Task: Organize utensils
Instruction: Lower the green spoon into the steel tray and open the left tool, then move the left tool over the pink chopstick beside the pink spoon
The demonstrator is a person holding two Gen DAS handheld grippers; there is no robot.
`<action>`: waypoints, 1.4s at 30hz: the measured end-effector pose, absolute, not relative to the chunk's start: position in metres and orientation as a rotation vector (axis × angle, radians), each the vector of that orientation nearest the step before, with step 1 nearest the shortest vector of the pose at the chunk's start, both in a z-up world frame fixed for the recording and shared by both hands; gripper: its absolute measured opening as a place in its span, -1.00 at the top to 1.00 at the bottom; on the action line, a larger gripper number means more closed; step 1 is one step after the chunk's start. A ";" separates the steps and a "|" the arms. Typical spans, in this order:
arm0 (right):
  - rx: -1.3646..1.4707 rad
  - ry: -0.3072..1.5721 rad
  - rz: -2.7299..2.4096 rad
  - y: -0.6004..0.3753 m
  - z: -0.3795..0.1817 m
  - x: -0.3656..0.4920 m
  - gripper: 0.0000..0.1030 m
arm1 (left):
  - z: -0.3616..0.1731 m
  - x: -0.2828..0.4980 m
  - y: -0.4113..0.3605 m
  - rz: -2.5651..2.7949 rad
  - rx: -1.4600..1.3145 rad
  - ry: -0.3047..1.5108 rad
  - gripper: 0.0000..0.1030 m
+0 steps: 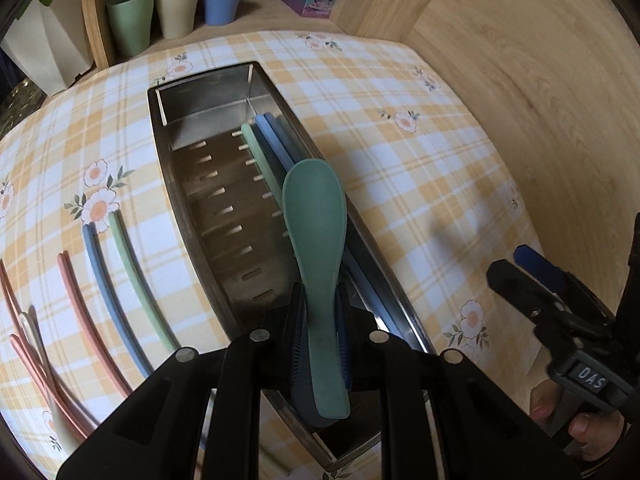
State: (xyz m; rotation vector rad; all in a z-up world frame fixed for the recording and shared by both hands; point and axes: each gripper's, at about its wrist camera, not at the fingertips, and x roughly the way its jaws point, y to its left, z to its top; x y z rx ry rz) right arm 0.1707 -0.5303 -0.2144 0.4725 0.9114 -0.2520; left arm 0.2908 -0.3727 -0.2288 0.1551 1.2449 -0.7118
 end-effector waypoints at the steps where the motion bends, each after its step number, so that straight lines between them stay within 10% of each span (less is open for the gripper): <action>1: 0.475 0.911 -0.253 -0.531 -0.214 0.170 -0.51 | -0.230 0.290 -0.373 -0.715 0.157 1.249 0.71; 20: 0.509 0.883 -0.237 -0.501 -0.205 0.164 -0.68 | -0.183 0.287 -0.307 -0.702 0.114 1.090 -0.09; 42: 0.375 0.931 -0.085 -0.393 -0.200 0.203 -0.71 | -0.208 0.299 -0.098 -0.382 -0.034 1.078 -0.12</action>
